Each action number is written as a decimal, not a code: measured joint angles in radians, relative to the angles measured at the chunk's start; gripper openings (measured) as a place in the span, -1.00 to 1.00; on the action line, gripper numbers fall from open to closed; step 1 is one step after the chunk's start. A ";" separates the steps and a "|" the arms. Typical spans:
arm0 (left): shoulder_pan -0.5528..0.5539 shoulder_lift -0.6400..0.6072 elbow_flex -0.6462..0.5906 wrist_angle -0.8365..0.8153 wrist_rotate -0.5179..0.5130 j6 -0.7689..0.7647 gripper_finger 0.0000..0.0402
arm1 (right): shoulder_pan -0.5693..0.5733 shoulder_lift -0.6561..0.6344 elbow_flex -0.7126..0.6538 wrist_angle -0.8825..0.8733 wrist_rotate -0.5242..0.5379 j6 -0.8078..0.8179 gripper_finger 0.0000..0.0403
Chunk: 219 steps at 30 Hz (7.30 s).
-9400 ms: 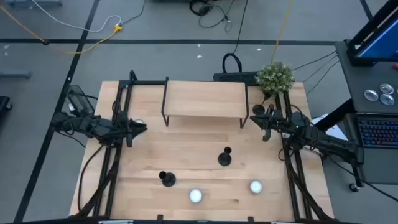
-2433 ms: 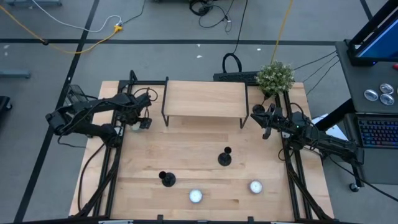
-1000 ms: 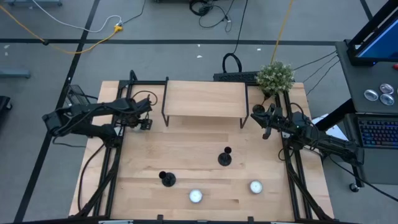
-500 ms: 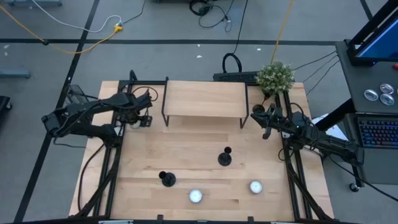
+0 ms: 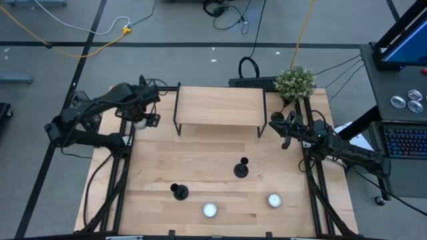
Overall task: Pick & Place candle stick holders
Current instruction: Put the blue scented candle on the shelf, then put the pink scented candle on the shelf
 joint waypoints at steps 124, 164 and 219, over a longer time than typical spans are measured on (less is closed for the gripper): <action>-0.019 0.903 0.983 0.008 -0.077 0.410 0.81 | 0.000 0.000 0.000 -0.003 0.000 -0.007 -0.98; -0.145 0.235 1.064 0.148 -0.060 0.389 0.81 | 0.000 0.000 0.000 -0.003 0.000 -0.007 -0.98; -0.838 -0.868 -0.537 1.069 -0.285 0.289 0.81 | 0.025 0.010 0.065 0.164 -0.087 -0.093 -0.98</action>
